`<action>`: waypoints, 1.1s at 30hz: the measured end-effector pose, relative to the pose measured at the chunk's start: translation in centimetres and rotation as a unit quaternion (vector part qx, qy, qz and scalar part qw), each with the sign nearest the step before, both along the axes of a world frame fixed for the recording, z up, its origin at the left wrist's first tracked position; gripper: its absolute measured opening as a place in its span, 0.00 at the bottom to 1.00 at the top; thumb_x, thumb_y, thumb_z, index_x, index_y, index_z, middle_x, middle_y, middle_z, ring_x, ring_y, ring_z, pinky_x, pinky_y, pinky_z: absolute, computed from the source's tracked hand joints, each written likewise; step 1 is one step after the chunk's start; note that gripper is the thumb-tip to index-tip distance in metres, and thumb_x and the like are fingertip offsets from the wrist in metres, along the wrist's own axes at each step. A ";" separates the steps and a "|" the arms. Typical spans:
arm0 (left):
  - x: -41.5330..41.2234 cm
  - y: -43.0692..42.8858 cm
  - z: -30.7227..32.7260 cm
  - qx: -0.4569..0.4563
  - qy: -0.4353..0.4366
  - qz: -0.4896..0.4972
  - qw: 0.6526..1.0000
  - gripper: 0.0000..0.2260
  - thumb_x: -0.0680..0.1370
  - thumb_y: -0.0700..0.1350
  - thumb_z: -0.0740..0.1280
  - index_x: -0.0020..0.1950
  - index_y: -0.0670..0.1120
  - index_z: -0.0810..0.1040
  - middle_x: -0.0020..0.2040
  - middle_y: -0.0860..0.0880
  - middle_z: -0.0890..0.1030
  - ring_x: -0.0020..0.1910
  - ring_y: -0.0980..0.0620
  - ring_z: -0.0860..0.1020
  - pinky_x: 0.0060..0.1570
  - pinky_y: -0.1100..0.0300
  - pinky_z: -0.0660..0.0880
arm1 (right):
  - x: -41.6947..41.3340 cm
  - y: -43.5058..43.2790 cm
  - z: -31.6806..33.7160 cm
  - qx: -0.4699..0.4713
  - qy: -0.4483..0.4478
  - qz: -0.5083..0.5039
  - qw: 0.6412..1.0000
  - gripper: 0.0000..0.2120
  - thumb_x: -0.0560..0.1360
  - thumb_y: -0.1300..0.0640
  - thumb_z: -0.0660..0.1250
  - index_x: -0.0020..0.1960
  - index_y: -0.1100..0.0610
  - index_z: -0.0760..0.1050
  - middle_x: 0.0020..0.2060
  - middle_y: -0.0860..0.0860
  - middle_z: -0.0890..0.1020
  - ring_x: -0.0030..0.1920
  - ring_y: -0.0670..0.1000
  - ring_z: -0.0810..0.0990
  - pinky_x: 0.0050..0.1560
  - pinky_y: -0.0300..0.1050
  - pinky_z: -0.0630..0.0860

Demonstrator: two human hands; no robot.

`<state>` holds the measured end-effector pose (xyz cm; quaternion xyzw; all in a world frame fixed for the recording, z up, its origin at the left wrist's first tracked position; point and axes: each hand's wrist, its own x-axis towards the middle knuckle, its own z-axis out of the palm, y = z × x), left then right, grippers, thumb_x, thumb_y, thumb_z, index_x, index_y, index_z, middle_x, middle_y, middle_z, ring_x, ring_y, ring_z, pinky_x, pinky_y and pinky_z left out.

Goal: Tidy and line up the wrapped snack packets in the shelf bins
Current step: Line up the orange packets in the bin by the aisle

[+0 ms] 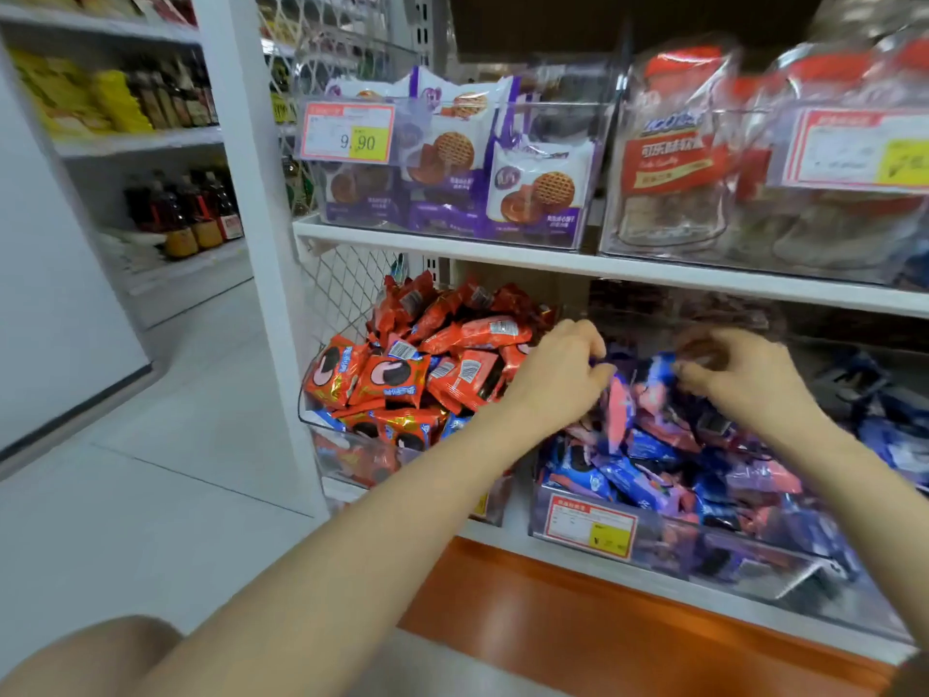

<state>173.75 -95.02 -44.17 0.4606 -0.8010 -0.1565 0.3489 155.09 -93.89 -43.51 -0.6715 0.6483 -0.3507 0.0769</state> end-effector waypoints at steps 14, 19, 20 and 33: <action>14.4 1.0 -2.4 -0.108 -0.089 0.114 0.984 0.03 0.73 0.40 0.69 0.44 0.47 0.77 0.45 0.50 0.78 0.47 0.50 0.74 0.48 0.50 0.72 | 5.5 1.4 -2.7 -0.058 0.163 0.240 0.955 0.05 0.73 0.57 0.70 0.49 0.52 0.81 0.43 0.48 0.80 0.43 0.49 0.76 0.46 0.44 0.72; 14.6 0.8 -4.9 -0.118 -0.208 0.044 0.970 0.08 0.69 0.47 0.75 0.44 0.48 0.80 0.47 0.51 0.76 0.48 0.53 0.69 0.49 0.56 0.68 | 7.5 1.5 -3.2 -0.070 0.121 0.263 0.955 0.05 0.74 0.59 0.68 0.48 0.52 0.80 0.42 0.45 0.77 0.41 0.42 0.72 0.46 0.43 0.71; 14.4 0.7 -5.3 -0.137 -0.211 0.045 0.967 0.10 0.68 0.47 0.76 0.45 0.48 0.79 0.47 0.50 0.75 0.47 0.54 0.67 0.48 0.56 0.68 | 7.8 1.4 -3.3 -0.082 0.117 0.261 0.955 0.05 0.74 0.60 0.68 0.48 0.52 0.80 0.42 0.45 0.76 0.42 0.43 0.72 0.46 0.43 0.72; 11.9 -0.6 -5.3 -0.212 -0.241 0.035 0.946 0.22 0.66 0.48 0.77 0.58 0.51 0.75 0.63 0.47 0.72 0.62 0.48 0.66 0.60 0.50 0.65 | 10.3 -0.9 -3.4 -0.070 0.119 0.171 0.975 0.17 0.74 0.50 0.69 0.61 0.49 0.76 0.58 0.49 0.73 0.59 0.52 0.70 0.58 0.43 0.67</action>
